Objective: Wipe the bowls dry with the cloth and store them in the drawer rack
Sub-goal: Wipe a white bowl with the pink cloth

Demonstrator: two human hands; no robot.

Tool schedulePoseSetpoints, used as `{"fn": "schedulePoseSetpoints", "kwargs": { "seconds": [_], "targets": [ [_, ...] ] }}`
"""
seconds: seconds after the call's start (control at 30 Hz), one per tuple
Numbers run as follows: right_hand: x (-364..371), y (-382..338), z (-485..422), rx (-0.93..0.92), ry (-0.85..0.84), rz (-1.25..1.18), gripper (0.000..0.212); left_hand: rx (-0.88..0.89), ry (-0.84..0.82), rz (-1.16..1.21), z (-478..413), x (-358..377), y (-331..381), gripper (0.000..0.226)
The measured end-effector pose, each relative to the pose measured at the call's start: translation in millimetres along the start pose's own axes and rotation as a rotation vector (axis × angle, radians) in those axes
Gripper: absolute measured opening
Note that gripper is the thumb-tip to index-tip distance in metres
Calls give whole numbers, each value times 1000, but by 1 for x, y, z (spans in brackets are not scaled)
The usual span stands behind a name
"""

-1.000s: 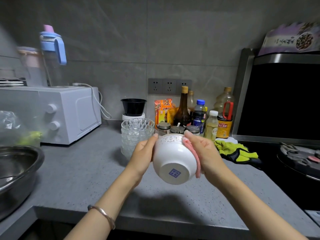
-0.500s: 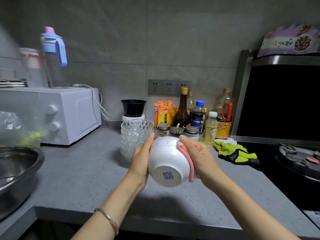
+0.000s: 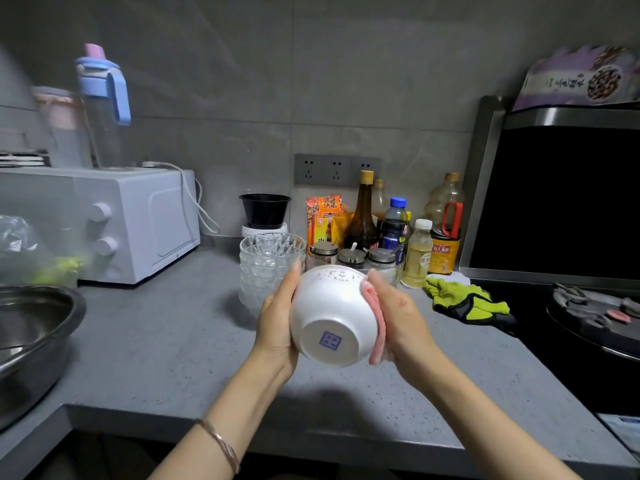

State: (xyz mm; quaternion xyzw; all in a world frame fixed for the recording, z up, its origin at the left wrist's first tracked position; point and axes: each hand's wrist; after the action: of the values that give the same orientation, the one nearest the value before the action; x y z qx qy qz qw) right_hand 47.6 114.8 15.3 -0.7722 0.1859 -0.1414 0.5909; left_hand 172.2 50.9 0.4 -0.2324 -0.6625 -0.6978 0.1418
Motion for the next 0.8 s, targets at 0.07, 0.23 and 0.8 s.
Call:
{"fn": "schedulePoseSetpoints", "kwargs": {
  "seconds": [0.07, 0.23, 0.8],
  "targets": [
    [-4, 1, -1, -7, -17, 29, 56, 63, -32, -158, -3, -5, 0, 53],
    [-12, -12, -11, -95, -188, 187, 57, 202, -331, -555, -5, -7, 11, 61],
    [23, 41, -5, 332, 252, -573, 27, -261, 154, 318, -25, -1, -16, 35]
  ]
}}
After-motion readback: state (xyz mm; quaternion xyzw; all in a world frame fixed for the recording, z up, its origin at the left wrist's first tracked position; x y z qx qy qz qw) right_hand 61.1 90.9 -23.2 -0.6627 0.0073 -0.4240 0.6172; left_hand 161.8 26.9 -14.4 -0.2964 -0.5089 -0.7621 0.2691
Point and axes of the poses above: each hand's wrist, its own z-axis away from the middle knuckle, its own x-axis out of the palm, y = z × x, and after that the axes turned 12 degrees about y, right-handed
